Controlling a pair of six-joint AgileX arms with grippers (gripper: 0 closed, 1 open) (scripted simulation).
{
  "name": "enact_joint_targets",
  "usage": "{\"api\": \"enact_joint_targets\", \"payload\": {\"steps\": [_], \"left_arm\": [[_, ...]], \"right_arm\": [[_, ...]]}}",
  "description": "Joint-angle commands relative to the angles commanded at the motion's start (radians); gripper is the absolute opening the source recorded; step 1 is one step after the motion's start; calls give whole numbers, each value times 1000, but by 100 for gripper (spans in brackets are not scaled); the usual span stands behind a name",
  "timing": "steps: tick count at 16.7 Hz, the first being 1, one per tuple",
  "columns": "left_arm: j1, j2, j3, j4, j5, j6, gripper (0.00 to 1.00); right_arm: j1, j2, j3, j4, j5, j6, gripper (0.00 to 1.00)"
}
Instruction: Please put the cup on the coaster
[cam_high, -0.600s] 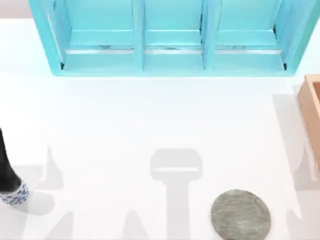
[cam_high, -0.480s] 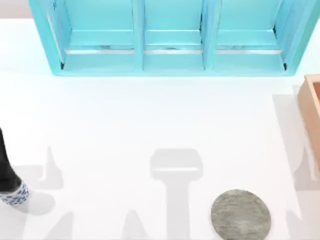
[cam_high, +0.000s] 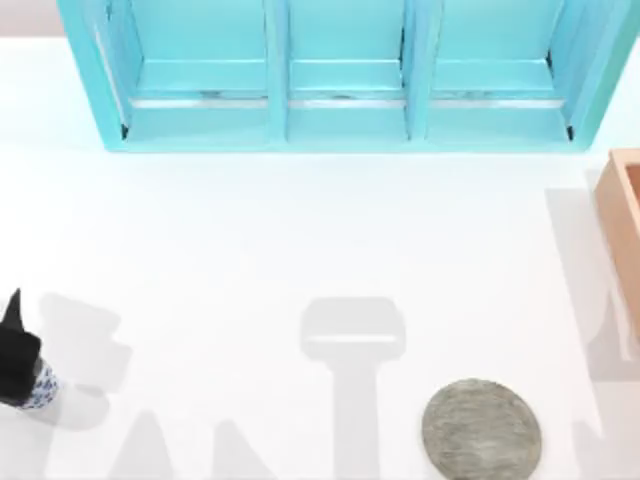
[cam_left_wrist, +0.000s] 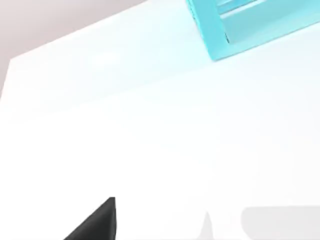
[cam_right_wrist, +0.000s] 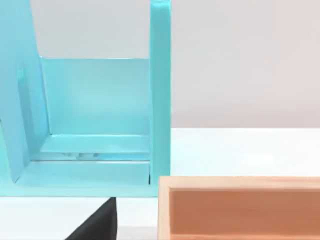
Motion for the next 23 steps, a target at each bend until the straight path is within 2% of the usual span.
{"api": "enact_joint_targets", "payload": {"steps": [7,12,16,23], "left_arm": [[-25,594,404,-521,-3,668,100],[-35,894,644,-794,-5,998,100],[-38,1013,749,-897,-5,1135,100],[-36,1020,738,-885,-5,1143,100]], "right_arm": [[0,0,0,0,0,0,100],[0,0,0,0,0,0,100],[0,0,0,0,0,0,100],[0,0,0,0,0,0,100]]}}
